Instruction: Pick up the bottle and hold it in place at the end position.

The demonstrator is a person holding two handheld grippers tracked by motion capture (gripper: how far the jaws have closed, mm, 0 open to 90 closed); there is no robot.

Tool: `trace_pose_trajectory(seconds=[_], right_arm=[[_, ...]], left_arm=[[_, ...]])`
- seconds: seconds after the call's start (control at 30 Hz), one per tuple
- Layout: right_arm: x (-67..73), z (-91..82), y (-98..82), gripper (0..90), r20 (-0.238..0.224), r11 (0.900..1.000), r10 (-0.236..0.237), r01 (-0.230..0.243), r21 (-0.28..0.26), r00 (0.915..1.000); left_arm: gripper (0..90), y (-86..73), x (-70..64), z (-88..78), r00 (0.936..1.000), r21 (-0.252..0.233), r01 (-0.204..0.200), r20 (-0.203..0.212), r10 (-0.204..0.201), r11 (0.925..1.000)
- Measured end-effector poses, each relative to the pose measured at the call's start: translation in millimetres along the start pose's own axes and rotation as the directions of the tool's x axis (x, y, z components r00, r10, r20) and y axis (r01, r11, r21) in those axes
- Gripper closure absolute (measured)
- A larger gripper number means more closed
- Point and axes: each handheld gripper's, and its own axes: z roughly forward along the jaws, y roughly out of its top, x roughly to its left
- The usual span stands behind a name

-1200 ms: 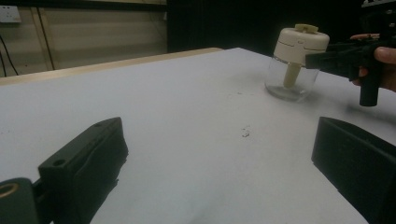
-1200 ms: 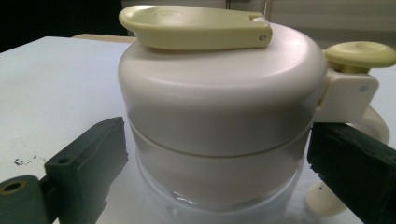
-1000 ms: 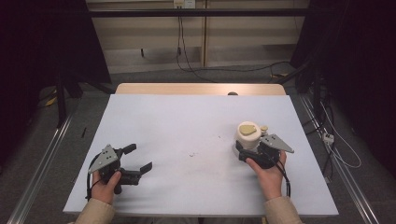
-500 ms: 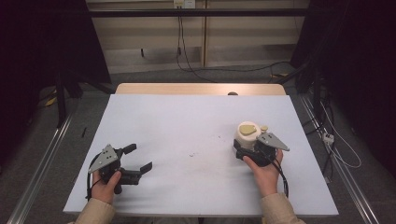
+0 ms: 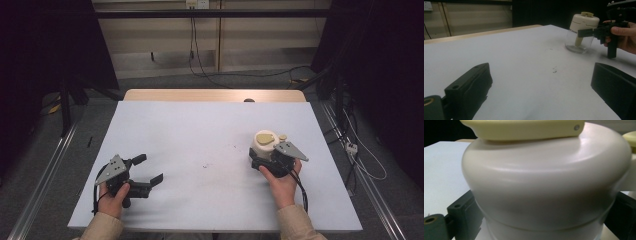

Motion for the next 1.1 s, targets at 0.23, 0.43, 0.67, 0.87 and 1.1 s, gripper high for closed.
trace_pose_trajectory(seconds=[0.23,0.43,0.67,0.87,1.1], right_arm=[[0.8,-1.5,0.9,5.2,0.007,1.0,-0.027,0.027,-0.012,0.9996],[0.4,-2.7,0.7,5.5,0.011,0.999,-0.007,0.007,-0.034,0.9999],[3.3,-3.7,1.8,5.8,-0.009,0.999,-0.02,0.02,-0.046,0.9998],[3.7,-4.6,3.0,6.0,-0.018,0.998,-0.039,0.038,-0.045,0.9991],[6.1,-5.8,4.7,6.2,-0.033,0.997,-0.061,0.059,-0.053,0.9976]], left_arm=[[2.7,0.1,0.0,-0.1,1.0,-0.004,0.004,-0.003,-0.004,1.0],[2.7,0.2,0.5,-0.4,1.0,-0.005,0.003,-0.006,-0.003,1.0],[2.7,0.1,0.1,-0.1,1.0,-0.007,0.008,-0.002,-0.008,0.9999],[2.7,0.1,-0.1,0.1,1.0,-0.006,0.007,-0.001,-0.007,1.0],[2.7,0.3,-0.3,-0.1,0.9999,-0.011,0.011,-0.002,-0.011,0.9999]])
